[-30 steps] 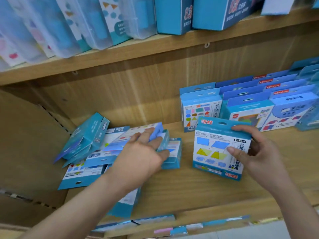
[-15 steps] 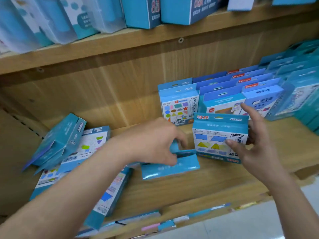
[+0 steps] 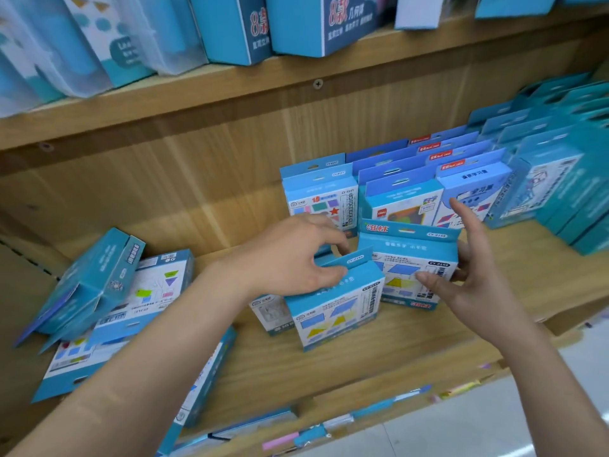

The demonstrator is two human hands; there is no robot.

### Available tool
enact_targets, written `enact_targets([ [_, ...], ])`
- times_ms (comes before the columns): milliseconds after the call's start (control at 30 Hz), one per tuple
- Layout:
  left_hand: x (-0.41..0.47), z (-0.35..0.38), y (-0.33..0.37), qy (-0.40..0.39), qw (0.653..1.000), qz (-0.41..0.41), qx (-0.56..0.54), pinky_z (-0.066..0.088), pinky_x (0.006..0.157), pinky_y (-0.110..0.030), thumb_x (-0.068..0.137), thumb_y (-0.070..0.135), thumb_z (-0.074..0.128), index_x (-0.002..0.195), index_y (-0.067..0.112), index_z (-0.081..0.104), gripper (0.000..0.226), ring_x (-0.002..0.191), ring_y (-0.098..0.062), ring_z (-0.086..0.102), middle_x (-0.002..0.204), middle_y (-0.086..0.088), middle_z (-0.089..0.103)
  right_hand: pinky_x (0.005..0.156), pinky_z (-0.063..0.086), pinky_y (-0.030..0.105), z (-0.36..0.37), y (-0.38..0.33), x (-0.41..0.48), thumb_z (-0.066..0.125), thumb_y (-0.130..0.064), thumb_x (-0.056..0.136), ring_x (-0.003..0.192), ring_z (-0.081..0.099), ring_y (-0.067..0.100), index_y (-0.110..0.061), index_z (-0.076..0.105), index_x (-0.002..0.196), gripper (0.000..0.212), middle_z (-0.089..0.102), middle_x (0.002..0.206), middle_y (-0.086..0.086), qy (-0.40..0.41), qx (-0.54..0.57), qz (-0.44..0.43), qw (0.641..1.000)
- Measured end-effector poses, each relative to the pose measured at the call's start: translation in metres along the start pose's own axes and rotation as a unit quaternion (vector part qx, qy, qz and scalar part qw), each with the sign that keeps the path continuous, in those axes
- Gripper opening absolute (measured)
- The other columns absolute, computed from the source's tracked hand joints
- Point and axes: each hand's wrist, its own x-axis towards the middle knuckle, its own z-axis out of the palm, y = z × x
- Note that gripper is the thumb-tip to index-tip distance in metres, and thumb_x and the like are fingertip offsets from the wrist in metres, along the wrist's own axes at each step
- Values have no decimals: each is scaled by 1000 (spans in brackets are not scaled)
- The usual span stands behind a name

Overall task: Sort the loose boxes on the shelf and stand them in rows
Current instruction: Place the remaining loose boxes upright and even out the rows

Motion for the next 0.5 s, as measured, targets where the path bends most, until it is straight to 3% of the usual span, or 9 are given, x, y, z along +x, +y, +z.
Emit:
enact_targets([
  [67, -6, -3, 1, -8, 1000, -4, -8, 34, 105, -29, 83, 51, 61, 128, 34, 52, 49, 122, -6, 41, 133, 14, 48, 81, 53, 40, -1, -2, 1, 70, 2, 78, 91, 67, 11, -59, 23, 132, 94, 71, 97, -7, -2, -4, 8, 1000],
  [167, -14, -3, 2, -27, 999, -28, 28, 26, 113, -32, 78, 65, 58, 142, 47, 22, 75, 138, -9, 22, 151, 17, 22, 83, 53, 50, -5, -6, 5, 69, 1, 80, 96, 67, 15, -52, 32, 131, 83, 71, 102, -7, 3, 35, 20, 999],
  [267, -21, -2, 3, -34, 996, -53, 57, 25, 113, -35, 73, 71, 57, 141, 54, 4, 88, 142, -12, 14, 157, 17, 4, 82, 55, 45, -11, -15, 11, 67, 5, 79, 97, 67, 18, -44, 38, 131, 77, 72, 102, -2, 28, 66, 1, 997],
  [367, -25, -5, 1, -28, 995, -60, 73, 26, 113, -38, 71, 75, 54, 143, 51, 3, 91, 142, -12, 14, 157, 17, 1, 75, 57, 27, -18, -31, 18, 66, 6, 79, 92, 69, 12, -36, 37, 134, 75, 73, 97, -7, 54, 98, -23, 993],
  [500, -33, -7, -6, 21, 999, -47, -17, 24, 114, -31, 67, 80, 51, 143, 47, 18, 89, 139, -3, 19, 154, 19, 16, 74, 56, 22, -20, -62, 29, 68, -2, 77, 89, 68, 7, -32, 36, 135, 73, 73, 96, -11, 81, 111, -62, 989],
])
